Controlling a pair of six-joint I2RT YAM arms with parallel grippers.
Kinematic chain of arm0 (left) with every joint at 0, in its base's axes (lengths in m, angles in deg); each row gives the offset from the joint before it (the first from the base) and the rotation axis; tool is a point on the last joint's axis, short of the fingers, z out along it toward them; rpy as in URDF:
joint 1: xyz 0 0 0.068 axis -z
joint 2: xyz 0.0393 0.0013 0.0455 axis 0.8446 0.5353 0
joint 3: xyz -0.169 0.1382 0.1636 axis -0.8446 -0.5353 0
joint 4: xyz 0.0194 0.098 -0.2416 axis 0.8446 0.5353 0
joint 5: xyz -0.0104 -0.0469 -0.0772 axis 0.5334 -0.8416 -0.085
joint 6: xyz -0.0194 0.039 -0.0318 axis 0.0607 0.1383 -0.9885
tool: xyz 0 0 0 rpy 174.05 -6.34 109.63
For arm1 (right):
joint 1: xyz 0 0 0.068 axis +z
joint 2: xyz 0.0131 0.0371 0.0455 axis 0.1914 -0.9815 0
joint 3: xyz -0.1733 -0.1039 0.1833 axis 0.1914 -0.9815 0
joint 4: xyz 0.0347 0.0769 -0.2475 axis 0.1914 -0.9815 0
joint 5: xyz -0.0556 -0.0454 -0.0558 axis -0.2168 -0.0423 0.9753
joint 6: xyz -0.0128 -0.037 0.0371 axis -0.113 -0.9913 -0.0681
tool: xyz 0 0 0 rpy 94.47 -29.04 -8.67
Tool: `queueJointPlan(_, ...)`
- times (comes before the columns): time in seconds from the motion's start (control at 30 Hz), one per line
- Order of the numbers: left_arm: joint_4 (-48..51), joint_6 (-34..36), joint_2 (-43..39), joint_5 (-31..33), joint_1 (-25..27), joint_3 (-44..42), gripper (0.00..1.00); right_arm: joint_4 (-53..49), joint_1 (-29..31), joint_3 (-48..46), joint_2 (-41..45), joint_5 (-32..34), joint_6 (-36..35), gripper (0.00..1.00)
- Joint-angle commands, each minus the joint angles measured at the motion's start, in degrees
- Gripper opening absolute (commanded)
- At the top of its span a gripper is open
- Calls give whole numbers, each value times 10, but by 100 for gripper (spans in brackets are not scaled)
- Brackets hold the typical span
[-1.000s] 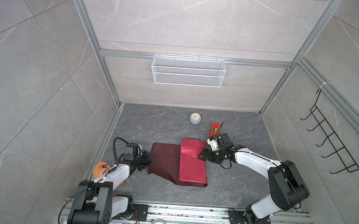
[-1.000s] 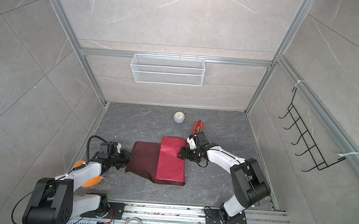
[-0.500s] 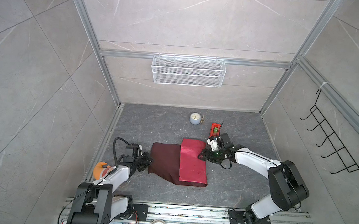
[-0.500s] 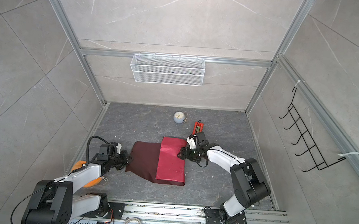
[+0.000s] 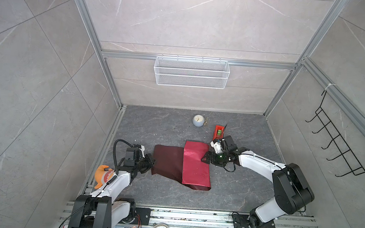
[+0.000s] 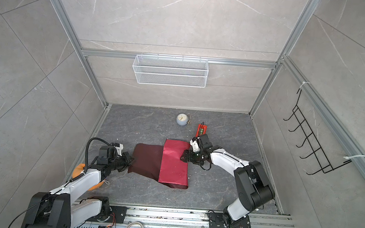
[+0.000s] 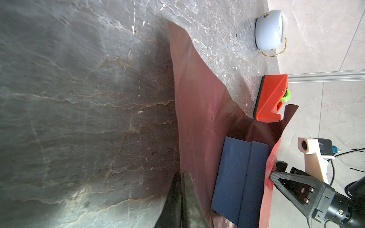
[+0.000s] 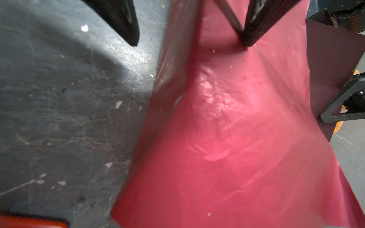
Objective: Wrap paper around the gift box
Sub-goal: 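Grasp the loose paper edge nearest the left gripper and lift it upward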
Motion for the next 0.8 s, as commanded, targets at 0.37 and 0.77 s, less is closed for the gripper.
queueJointPlan(0.37, 38, 10, -33, 17, 0, -3, 19, -53, 8, -19, -38, 63, -14, 84)
queueJointPlan(0.77, 56, 27, -49, 17, 6, 10, 0, -51, 8, -21, -37, 63, -10, 84)
